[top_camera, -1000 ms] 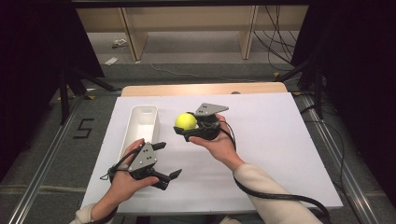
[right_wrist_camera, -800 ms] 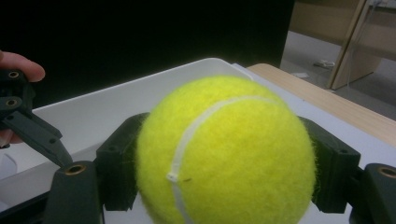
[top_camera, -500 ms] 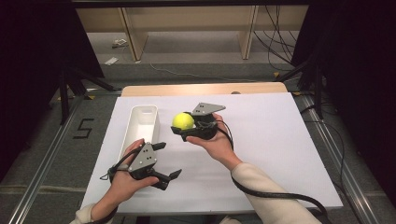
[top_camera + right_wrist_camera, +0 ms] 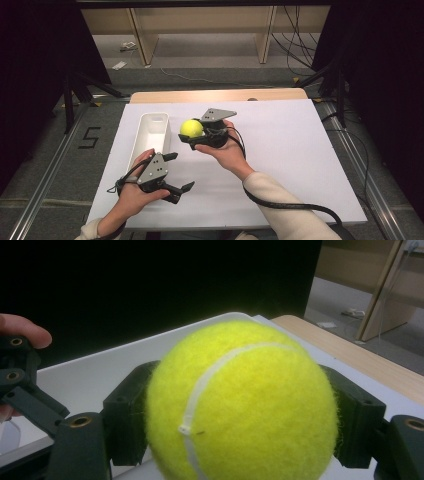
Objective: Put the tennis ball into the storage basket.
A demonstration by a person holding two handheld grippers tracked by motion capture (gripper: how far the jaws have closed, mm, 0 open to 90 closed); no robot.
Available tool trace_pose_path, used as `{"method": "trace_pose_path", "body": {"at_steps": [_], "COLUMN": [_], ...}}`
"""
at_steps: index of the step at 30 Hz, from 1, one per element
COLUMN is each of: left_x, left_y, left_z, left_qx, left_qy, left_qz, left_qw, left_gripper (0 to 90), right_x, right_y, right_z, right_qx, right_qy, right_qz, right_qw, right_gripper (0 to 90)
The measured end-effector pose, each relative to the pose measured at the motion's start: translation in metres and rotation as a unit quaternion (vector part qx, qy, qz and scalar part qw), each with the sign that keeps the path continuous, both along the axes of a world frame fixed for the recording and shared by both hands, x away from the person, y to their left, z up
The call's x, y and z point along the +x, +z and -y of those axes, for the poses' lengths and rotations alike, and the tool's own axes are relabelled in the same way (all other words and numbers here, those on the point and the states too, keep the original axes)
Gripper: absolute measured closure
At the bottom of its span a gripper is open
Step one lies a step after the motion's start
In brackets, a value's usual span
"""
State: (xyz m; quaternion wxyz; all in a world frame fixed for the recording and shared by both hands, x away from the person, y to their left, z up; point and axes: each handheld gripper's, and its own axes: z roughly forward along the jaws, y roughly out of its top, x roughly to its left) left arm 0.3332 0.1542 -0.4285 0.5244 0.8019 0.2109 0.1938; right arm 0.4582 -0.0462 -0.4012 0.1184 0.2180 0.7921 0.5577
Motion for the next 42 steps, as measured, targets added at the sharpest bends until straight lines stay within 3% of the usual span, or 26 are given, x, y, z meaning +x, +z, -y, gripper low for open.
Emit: {"method": "trace_pose_path", "body": {"at_steps": [42], "left_x": [0.000], "left_y": [0.000], "left_z": [0.000], "left_qx": [0.002], "left_qy": [-0.002], "left_qz": [0.000], "left_qw": [1.0000], "left_gripper": [0.0], "right_x": [0.008], "right_y": [0.009], "right_z": [-0.023], "right_qx": [-0.003], "right_qy": [0.014], "right_qz": [0.003], "right_qw": [0.9999], "right_gripper": [26.6]}}
